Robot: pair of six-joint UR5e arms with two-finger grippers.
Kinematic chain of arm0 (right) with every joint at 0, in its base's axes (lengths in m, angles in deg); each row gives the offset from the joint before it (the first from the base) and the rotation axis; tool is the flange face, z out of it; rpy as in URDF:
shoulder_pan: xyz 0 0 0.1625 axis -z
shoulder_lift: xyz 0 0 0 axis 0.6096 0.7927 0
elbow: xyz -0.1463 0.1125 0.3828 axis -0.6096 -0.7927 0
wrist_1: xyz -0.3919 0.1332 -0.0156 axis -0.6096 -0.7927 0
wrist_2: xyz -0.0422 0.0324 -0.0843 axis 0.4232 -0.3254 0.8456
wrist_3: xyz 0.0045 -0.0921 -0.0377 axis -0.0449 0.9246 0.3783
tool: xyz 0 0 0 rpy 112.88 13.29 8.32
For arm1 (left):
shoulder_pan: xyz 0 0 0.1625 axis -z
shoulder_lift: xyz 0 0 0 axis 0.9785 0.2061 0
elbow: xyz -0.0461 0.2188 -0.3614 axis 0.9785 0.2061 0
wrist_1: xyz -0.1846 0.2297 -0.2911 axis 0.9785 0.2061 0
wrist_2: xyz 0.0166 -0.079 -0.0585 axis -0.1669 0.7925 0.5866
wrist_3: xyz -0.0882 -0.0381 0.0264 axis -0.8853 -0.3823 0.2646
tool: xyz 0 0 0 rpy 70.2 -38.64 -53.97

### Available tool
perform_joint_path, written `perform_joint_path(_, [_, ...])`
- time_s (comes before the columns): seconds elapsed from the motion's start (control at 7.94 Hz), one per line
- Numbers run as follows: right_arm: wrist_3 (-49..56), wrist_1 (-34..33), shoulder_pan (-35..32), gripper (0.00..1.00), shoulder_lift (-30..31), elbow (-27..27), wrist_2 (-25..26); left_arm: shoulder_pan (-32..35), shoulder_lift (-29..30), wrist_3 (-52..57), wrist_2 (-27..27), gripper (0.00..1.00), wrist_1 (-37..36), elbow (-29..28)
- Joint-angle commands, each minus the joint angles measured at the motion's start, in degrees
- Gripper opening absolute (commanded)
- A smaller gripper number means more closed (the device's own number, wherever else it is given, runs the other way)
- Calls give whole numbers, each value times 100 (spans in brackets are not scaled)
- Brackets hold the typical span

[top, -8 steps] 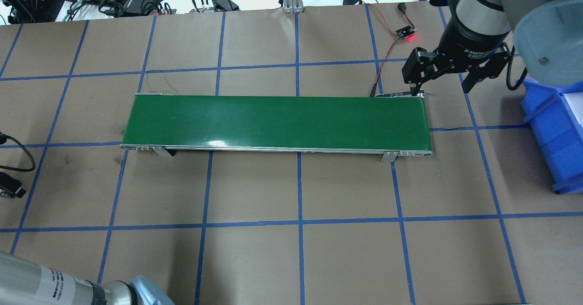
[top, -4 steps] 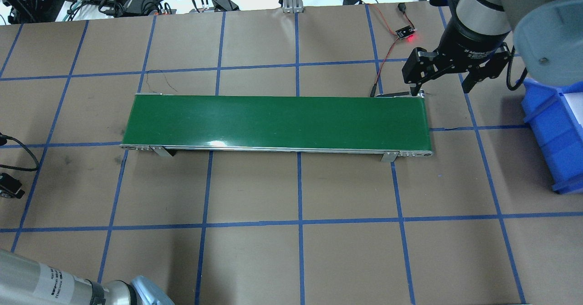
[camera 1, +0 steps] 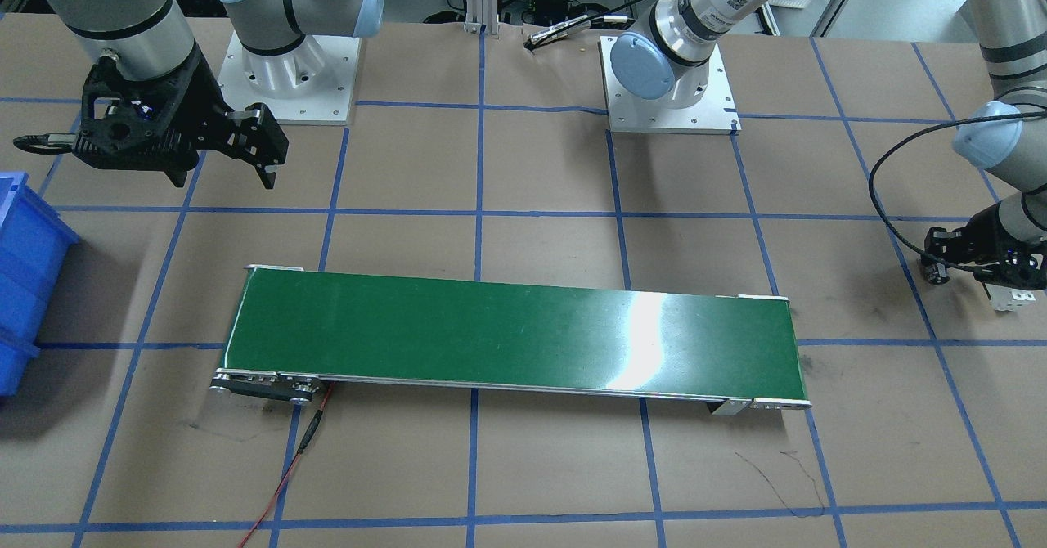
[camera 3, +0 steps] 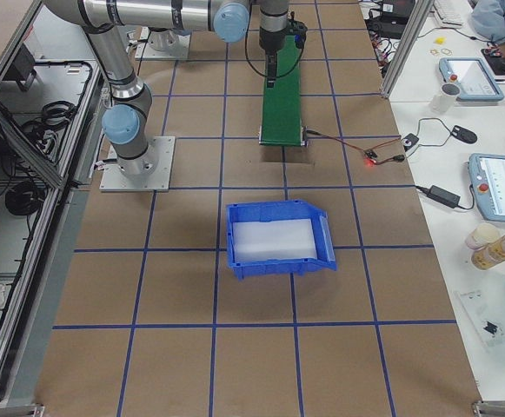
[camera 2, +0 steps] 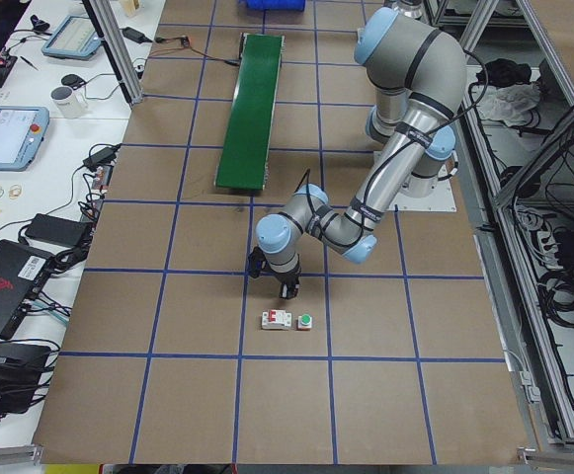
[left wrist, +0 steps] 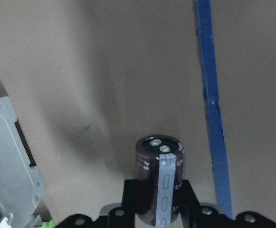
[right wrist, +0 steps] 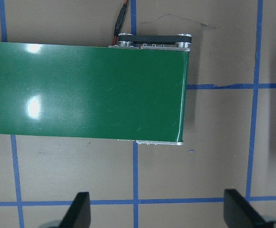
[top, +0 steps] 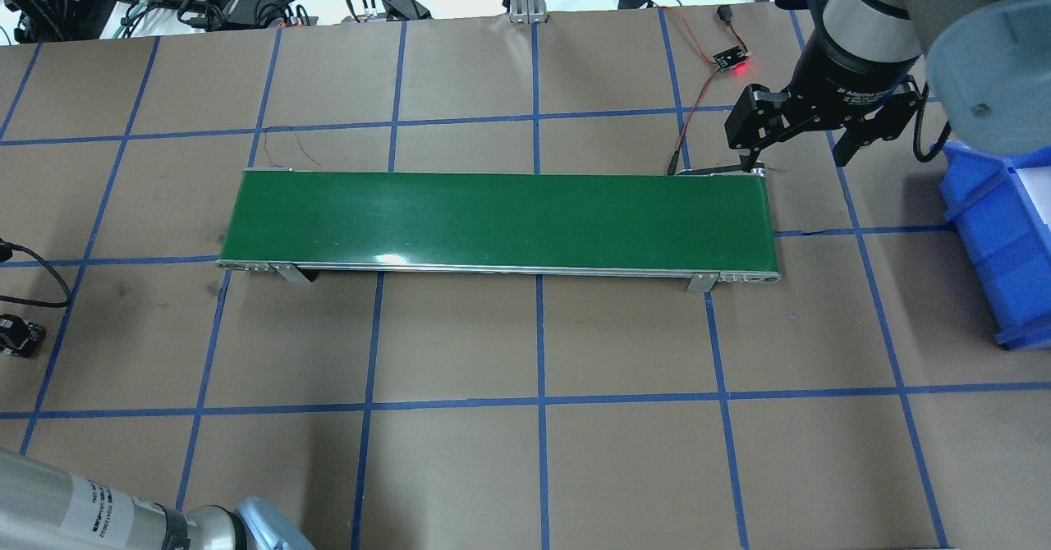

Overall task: Move capacitor from left to right
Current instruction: 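Lower the left gripper and grasp the brown capacitor on the table, then lift the capacitor with the left gripper and carry it over the conveyor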

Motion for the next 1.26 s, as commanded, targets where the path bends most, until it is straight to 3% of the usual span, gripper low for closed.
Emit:
perform_joint_path(0.0, [25,-24,9,100,-2,-12,5,0,-96,96,18,0,8,8])
perform_joint_path(0.25, [-1,-15,0,100,50,6,-29,148,-647,-26,131,0,296,17])
perform_joint_path(0.38, [16,28,0,100,50,-3,14,445,-1146,-514,454,0,794,8])
perform_joint_path(0.63, [-1,64,0,100,59,15,14,1549,-1843,-1796,632,0,1386,8])
perform_joint_path(0.88, [25,73,0,100,59,15,5,2771,-1890,-3245,782,0,1388,-9])
perform_joint_path(1.13, [25,20,9,100,50,6,5,3295,-1733,-4086,1413,0,1204,-140])
